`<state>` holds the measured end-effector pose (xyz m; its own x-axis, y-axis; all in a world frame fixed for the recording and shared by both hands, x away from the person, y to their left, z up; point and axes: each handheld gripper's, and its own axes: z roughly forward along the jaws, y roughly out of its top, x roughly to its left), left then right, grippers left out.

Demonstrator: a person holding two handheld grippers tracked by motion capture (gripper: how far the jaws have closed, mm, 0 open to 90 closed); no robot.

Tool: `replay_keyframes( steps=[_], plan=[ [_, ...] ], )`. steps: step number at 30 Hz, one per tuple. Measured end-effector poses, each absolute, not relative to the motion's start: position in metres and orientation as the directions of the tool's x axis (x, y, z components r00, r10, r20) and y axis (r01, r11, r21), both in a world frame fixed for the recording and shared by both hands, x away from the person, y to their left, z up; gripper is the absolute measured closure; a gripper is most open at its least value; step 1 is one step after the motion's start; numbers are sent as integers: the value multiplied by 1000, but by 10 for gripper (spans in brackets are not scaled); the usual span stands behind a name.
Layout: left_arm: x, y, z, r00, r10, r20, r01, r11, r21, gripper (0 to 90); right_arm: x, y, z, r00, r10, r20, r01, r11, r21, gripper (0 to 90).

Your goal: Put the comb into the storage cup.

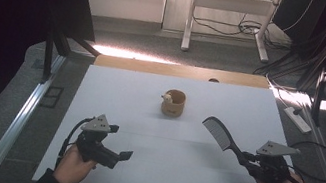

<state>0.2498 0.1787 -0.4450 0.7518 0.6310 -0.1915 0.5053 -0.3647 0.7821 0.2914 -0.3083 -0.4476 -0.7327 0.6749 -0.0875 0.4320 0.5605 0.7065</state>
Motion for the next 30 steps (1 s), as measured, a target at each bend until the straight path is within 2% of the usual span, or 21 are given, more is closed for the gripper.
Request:
replay_keyframes(
  steps=[13, 30],
  plan=[
    [276, 161, -432, 777, 596, -201, 489, -372, 789, 0, 278, -303, -442, -771, 621, -141, 335, 584, 740, 733],
    [300, 146, -415, 800, 549, -240, 483, -354, 801, 0, 270, -290, -441, -813, 558, -167, 263, 608, 750, 733]
  ],
)
